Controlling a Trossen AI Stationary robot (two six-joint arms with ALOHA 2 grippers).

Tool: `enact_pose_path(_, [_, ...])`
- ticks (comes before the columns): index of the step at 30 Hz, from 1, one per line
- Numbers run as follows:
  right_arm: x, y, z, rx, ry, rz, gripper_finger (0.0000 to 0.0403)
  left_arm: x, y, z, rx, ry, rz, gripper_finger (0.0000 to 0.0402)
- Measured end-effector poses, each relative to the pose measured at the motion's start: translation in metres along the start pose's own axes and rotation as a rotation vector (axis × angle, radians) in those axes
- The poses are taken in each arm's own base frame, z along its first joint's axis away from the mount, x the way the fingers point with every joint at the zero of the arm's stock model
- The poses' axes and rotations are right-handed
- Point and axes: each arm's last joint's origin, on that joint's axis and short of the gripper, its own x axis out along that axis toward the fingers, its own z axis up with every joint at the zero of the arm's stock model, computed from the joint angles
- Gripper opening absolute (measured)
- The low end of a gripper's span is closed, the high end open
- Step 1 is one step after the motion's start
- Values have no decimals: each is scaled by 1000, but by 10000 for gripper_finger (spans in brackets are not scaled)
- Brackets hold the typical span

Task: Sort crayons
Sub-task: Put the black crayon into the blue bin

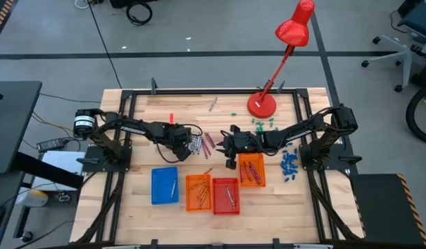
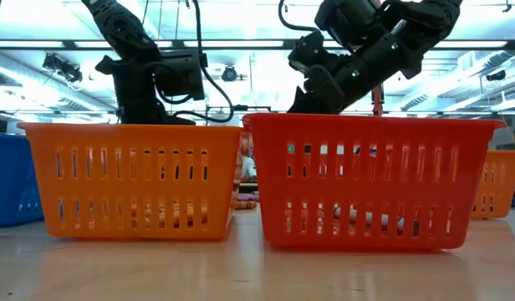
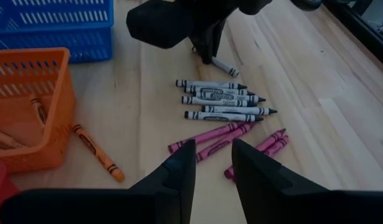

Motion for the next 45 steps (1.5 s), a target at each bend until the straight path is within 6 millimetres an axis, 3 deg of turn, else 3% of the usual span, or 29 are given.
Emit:
enact_pose_path(6, [-1,-1,-2,-18,20,-21,110,-14,-3,-2,24,-63,-43,28])
enact_pose_path(15, [-7,-4,0,-30,41,-81,110,-55,-7,0,-4,-235,-173,31])
enact_pose_path(19, [-7,-4,-1,-32,48,-82,110,-77,-12,-9,-47,-264,-276,31])
enact_pose_path(25, [-7,-4,-1,-34,57,-82,110,-114,-23,-37,-140,-260,-446,31])
enact_pose_path(29, [-7,-4,-2,-34,59,-82,110,-128,-28,-65,-171,-175,-482,32])
enact_pose_path(37, [-7,-4,-2,-36,65,-82,110,-140,-41,-108,-246,-30,-509,32])
enact_pose_path(45, [-7,-4,-1,-41,53,-81,110,-144,-45,-126,-357,-27,-489,32])
